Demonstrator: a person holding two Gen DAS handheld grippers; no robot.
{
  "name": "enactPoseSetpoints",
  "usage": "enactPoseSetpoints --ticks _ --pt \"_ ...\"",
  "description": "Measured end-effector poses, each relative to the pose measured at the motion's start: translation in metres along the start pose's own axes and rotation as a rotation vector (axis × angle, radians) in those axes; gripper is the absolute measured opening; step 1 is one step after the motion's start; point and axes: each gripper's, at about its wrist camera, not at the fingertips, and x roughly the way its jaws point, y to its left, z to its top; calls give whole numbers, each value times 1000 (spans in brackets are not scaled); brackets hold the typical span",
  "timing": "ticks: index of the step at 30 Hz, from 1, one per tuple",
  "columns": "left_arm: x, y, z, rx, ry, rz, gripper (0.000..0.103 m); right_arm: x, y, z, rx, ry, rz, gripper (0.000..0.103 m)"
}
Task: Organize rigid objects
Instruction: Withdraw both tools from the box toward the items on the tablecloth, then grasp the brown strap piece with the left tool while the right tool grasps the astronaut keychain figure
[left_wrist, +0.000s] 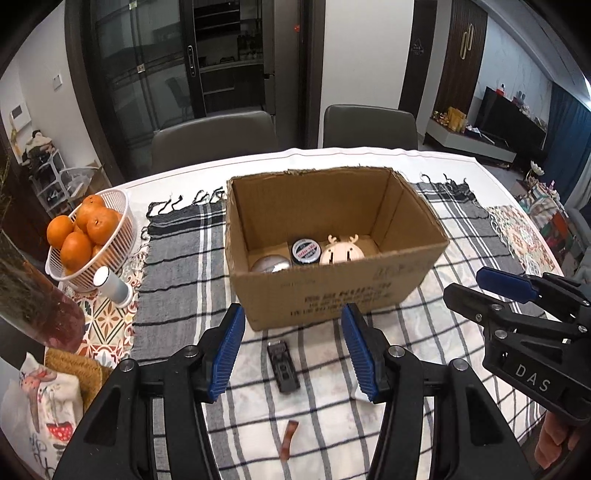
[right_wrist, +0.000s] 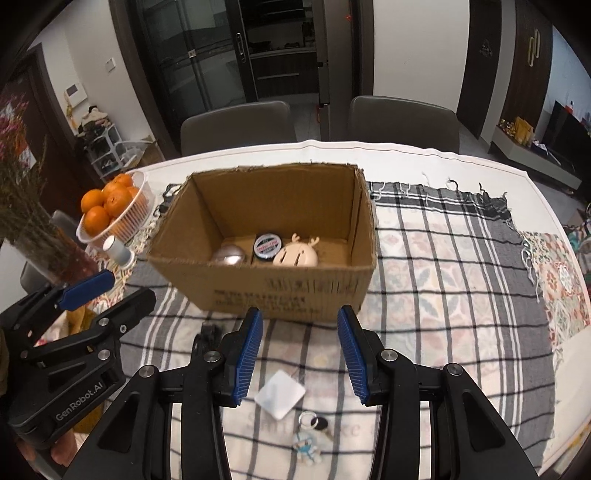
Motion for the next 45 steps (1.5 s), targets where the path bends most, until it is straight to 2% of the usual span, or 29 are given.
enactPoseSetpoints --ticks 9,25,45 --pt "-7 -2 -25 23 29 8 54 -7 9 -27 -18 29 10 43" --pt "5 -4 -69 38 121 1 54 7 17 -69 -30 138 10 43" --pt "51 -9 -108 69 283 1 53 51 8 -107 1 325 23 43"
